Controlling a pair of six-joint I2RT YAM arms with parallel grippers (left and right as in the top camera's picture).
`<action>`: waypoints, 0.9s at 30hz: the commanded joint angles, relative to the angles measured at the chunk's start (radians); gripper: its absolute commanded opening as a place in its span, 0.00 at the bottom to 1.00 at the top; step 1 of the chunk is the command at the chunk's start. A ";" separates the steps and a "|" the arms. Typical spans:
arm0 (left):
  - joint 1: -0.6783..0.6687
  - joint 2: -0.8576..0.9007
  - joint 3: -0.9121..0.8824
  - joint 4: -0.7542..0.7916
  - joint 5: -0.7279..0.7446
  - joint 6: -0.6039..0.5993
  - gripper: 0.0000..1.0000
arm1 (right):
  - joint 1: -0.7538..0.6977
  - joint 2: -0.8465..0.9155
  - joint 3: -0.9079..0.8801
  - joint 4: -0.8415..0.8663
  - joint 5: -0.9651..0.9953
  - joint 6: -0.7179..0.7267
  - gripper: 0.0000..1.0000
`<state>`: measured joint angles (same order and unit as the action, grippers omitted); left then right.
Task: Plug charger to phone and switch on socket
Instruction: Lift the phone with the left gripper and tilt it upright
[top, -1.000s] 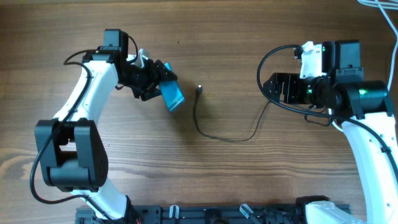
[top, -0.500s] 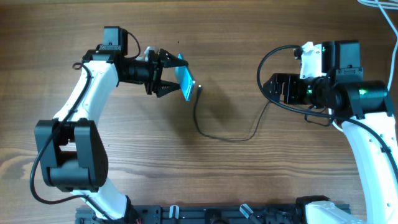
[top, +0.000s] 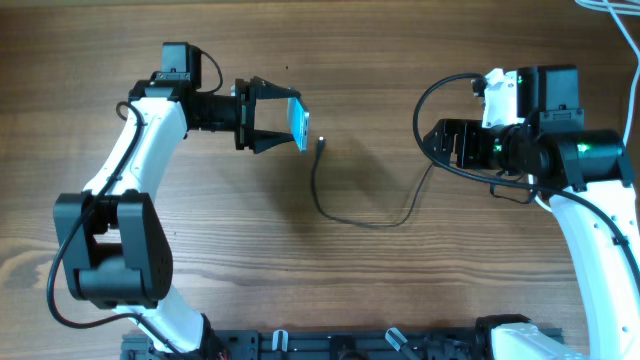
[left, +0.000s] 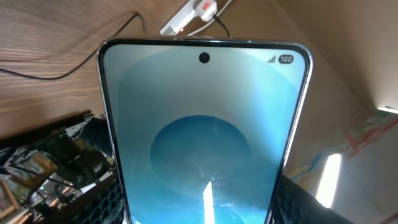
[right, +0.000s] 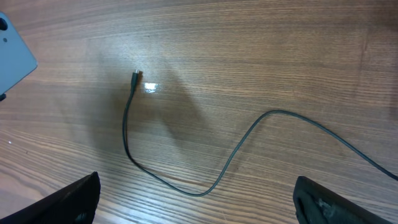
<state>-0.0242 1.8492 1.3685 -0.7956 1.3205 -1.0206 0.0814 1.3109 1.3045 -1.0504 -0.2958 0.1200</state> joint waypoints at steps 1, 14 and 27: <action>0.007 -0.032 0.026 0.003 0.093 -0.041 0.68 | -0.003 0.013 0.016 -0.002 -0.020 0.015 1.00; 0.007 -0.032 0.026 -0.008 0.106 -0.095 0.66 | -0.003 0.013 0.016 -0.005 -0.020 0.015 1.00; 0.007 -0.032 0.026 -0.008 0.119 -0.095 0.65 | -0.003 0.013 0.016 -0.005 -0.020 0.015 1.00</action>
<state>-0.0242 1.8492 1.3685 -0.8036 1.3857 -1.1057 0.0814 1.3109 1.3045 -1.0519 -0.2958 0.1272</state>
